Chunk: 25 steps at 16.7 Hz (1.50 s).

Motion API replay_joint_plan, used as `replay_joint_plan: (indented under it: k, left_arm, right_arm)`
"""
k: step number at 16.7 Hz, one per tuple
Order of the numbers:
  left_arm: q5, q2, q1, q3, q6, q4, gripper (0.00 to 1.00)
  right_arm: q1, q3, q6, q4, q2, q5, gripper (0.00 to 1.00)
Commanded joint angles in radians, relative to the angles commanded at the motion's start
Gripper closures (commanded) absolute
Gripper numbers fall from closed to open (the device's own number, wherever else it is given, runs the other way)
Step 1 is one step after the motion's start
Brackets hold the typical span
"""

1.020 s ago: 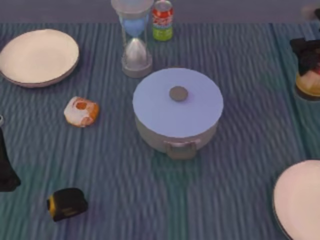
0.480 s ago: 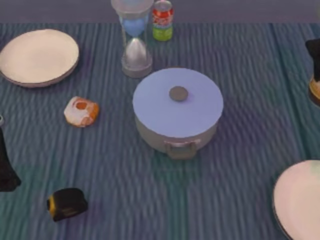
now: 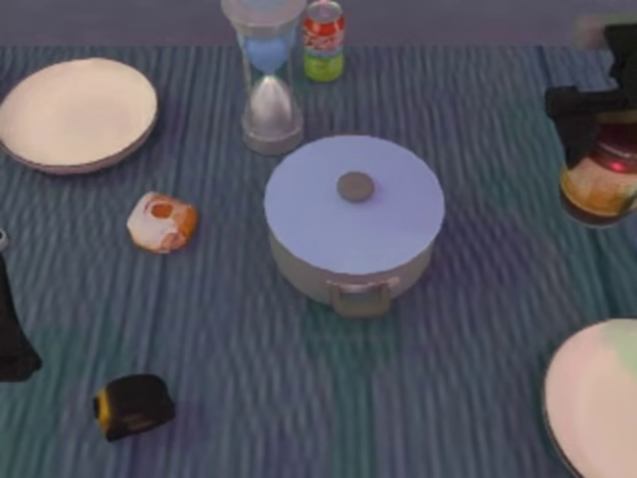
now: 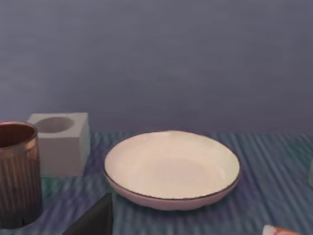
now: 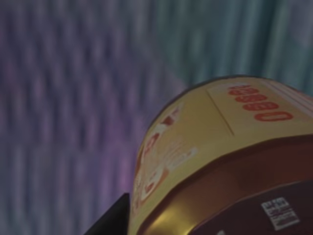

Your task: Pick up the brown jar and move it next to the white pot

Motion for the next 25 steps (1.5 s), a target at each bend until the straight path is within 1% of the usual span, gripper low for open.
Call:
replay_joint_plan:
  k: [3, 6, 12, 18, 23, 25]
  left_arm:
    - [0.000, 0.000, 0.000, 0.000, 0.000, 0.000, 0.00]
    - [0.000, 0.000, 0.000, 0.000, 0.000, 0.000, 0.00]
    - [0.000, 0.000, 0.000, 0.000, 0.000, 0.000, 0.00]
    - [0.000, 0.000, 0.000, 0.000, 0.000, 0.000, 0.00]
    - [0.000, 0.000, 0.000, 0.000, 0.000, 0.000, 0.00]
    - [0.000, 0.000, 0.000, 0.000, 0.000, 0.000, 0.00]
  right_arm:
    - [0.082, -0.020, 0.162, 0.045, 0.028, 0.016, 1.00]
    - [0.140, -0.036, 0.254, 0.077, 0.044, 0.028, 1.00]
    - [0.144, -0.039, 0.264, 0.083, 0.042, 0.027, 1.00]
    - [0.146, -0.150, 0.265, 0.239, 0.085, 0.029, 1.00]
    - [0.147, -0.165, 0.265, 0.256, 0.093, 0.030, 1.00]
    - [0.147, -0.165, 0.265, 0.256, 0.093, 0.030, 0.85]
